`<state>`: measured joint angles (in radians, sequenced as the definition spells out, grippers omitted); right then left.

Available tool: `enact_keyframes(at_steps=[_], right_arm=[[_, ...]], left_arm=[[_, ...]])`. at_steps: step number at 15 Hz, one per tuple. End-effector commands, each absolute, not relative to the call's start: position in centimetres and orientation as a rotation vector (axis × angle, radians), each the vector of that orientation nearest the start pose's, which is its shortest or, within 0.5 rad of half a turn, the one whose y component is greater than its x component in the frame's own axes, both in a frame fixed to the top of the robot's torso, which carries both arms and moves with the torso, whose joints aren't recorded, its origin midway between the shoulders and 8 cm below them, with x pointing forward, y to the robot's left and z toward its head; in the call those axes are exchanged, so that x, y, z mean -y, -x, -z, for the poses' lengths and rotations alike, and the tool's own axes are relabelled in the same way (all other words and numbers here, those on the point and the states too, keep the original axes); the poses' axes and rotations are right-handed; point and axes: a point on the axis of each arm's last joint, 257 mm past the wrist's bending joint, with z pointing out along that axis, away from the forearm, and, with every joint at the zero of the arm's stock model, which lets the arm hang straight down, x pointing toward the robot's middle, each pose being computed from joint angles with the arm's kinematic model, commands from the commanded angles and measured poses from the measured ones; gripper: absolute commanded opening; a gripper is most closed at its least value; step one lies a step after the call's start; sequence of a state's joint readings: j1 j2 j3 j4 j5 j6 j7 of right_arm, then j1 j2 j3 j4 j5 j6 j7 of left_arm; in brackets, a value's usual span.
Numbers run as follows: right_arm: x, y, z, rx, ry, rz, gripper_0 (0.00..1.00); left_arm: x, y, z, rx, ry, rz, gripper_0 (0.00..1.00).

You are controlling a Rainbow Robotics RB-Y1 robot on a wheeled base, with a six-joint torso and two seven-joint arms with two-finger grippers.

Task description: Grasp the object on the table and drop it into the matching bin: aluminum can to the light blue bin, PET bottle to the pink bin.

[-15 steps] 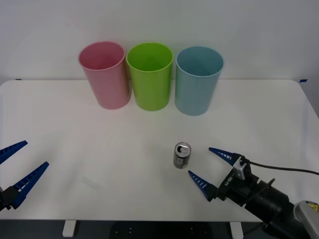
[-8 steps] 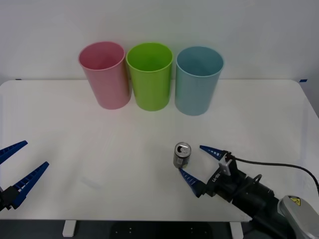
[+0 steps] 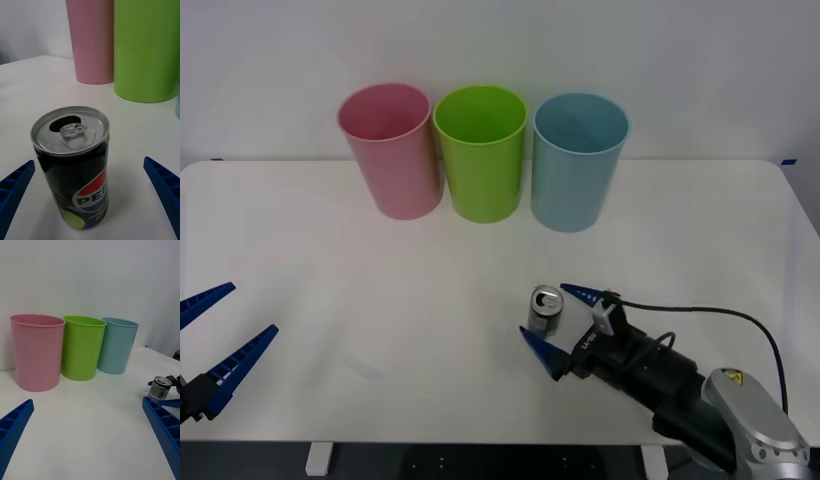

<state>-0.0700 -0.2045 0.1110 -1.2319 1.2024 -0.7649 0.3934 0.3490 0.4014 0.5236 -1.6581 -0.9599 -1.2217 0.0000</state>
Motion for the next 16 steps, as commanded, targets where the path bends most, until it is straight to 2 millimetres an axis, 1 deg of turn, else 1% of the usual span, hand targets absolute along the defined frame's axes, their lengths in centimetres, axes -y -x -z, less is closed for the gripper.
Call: enact_keyframes(at_steps=[1,5,6,7,8,14,16], right_arm=[[7.2,-46.5,31.9,-1.536,0.75,-0.551,1.0],[7.4,-46.7,31.9,-1.543,0.739,-0.543,1.0],[7.6,-46.7,31.9,-1.541,0.738,-0.545,0.55],[7.6,-46.7,31.7,-1.537,0.731,-0.553,0.02],[7.6,-46.7,31.6,-1.537,0.726,-0.553,0.0],[7.8,-46.8,31.3,-1.531,0.714,-0.565,0.0],[8.0,-47.0,30.9,-1.526,0.697,-0.568,0.0]], left_arm=[[-33.0,-34.2,16.9,-1.441,-0.465,0.567,1.0],[-33.0,-34.2,16.9,-1.441,-0.465,0.567,1.0],[-33.0,-34.2,16.9,-1.441,-0.465,0.567,1.0],[-33.0,-34.2,16.9,-1.441,-0.465,0.567,1.0],[-33.0,-34.2,16.9,-1.441,-0.465,0.567,1.0],[-33.0,-34.2,16.9,-1.441,-0.465,0.567,1.0],[-33.0,-34.2,16.9,-1.441,-0.465,0.567,1.0]])
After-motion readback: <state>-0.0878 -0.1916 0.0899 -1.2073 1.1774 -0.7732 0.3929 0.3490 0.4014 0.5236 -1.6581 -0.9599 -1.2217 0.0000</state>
